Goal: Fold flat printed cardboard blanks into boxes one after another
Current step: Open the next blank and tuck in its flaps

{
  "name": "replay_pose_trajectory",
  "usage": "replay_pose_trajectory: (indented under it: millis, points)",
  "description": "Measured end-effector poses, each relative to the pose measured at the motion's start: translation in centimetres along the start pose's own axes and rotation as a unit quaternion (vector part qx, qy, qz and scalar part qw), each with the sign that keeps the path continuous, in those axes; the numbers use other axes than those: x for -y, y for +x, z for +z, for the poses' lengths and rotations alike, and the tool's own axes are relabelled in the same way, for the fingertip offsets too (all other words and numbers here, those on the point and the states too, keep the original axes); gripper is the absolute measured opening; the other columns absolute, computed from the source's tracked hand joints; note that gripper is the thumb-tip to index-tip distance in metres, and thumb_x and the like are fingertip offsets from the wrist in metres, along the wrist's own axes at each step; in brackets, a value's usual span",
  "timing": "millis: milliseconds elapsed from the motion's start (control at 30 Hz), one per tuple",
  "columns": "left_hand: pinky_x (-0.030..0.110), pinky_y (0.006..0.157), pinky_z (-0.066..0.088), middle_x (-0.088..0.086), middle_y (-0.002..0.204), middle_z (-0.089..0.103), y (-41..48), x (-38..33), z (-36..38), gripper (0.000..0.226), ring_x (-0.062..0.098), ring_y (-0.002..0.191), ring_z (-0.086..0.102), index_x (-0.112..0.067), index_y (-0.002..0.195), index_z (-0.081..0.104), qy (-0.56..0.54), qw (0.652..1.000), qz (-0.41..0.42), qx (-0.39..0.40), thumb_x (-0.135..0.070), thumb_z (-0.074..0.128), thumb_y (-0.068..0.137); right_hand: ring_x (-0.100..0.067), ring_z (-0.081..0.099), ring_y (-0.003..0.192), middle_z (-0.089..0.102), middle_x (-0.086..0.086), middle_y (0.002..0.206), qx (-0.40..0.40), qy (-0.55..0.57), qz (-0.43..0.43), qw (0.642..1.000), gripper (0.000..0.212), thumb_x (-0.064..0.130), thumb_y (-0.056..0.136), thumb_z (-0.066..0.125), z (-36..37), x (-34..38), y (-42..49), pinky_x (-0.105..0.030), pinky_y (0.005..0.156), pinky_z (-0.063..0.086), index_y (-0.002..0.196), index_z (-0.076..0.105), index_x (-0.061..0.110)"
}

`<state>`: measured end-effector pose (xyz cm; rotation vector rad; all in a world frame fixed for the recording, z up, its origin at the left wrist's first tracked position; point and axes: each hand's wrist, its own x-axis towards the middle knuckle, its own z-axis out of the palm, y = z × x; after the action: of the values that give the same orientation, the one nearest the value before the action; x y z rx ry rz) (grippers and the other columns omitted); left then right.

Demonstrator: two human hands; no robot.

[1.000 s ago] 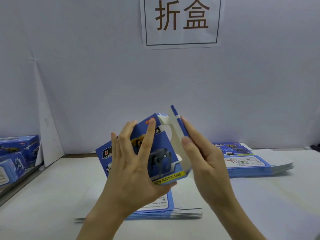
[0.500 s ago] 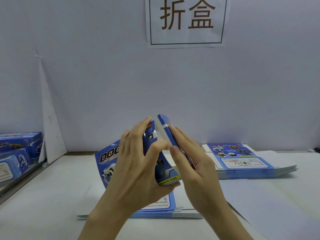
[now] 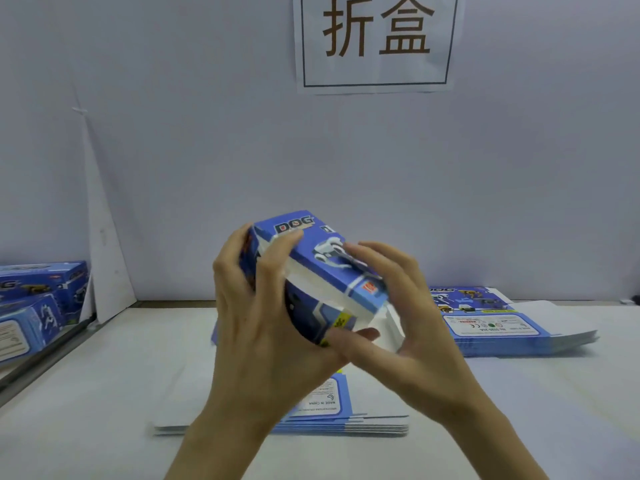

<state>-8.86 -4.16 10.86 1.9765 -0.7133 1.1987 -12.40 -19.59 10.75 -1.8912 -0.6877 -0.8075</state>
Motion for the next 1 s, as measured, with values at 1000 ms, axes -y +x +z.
replay_pose_trajectory:
  millis: [1000]
  points:
    - [0.033,0.06,0.059,-0.018,0.114,0.065,0.6,-0.2,-1.7,0.04,0.024,0.089,0.071,-0.042,0.11,0.057,-0.497,0.834,-0.216,0.098,-0.039,0.065,0.071,-0.004,0.059,0.113,0.059,0.008,0.13,-0.156,0.176,-0.015,0.972,0.028,0.029,0.096,0.038,0.0,-0.3,0.3,-0.014,0.083,0.049,0.116,0.057,0.029]
